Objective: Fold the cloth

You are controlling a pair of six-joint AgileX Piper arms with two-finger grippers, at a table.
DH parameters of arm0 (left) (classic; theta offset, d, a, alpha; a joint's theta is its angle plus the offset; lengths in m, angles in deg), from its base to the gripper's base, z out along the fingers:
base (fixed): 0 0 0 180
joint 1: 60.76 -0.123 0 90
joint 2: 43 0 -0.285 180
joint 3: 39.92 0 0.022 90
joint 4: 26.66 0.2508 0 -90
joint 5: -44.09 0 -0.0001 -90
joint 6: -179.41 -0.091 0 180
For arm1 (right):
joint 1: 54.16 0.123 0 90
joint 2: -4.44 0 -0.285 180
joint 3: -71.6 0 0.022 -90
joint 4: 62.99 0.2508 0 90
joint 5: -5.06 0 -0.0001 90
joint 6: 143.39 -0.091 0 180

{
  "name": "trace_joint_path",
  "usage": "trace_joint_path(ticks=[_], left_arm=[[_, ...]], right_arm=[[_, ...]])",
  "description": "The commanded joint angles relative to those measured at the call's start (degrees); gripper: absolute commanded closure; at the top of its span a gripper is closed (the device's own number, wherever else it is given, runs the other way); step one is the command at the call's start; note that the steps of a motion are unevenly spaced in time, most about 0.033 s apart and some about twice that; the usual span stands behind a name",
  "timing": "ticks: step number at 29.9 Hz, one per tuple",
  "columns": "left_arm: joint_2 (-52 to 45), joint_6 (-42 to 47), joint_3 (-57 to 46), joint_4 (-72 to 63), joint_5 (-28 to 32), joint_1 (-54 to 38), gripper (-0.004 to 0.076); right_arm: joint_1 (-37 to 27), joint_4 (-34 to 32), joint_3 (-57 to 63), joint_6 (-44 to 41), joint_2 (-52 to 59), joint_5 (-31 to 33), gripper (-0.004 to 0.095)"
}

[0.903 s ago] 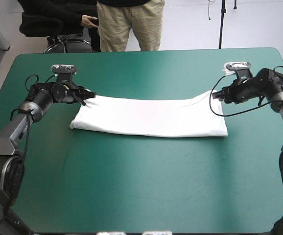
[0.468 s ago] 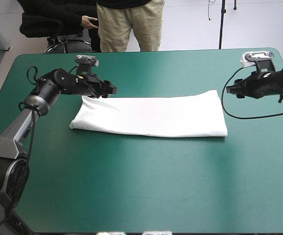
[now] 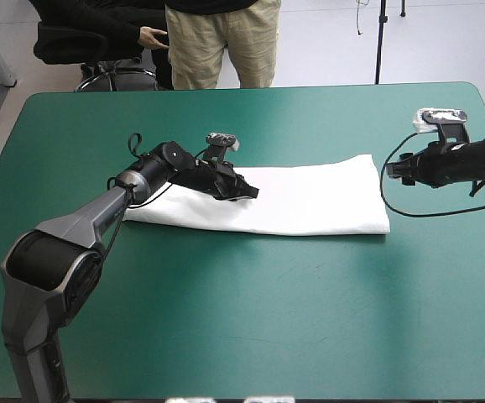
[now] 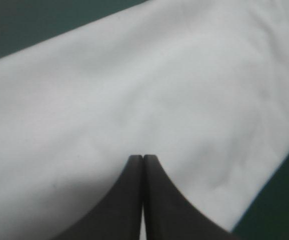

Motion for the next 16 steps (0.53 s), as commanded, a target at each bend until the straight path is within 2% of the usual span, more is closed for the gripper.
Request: trace_joint_path(ticks=[1, 8, 16], left_arm=[[-0.4, -0.2, 1.8, -4.6, 1.4, 0.3, 0.0741], [2.1, -0.2, 1.8, -5.0, -0.1, 0.3, 0.0741], [2.1, -0.2, 1.8, -5.0, -0.1, 0.3, 0.0741]], right_arm=[[-0.5, 4.5, -1.3, 1.9, 0.7, -2.2, 0.0362], [-0.5, 9.5, -1.3, 5.9, -5.3, 0.6, 0.0297], [-0.4, 11.2, -1.3, 6.5, -13.7, 1.8, 0.0294]])
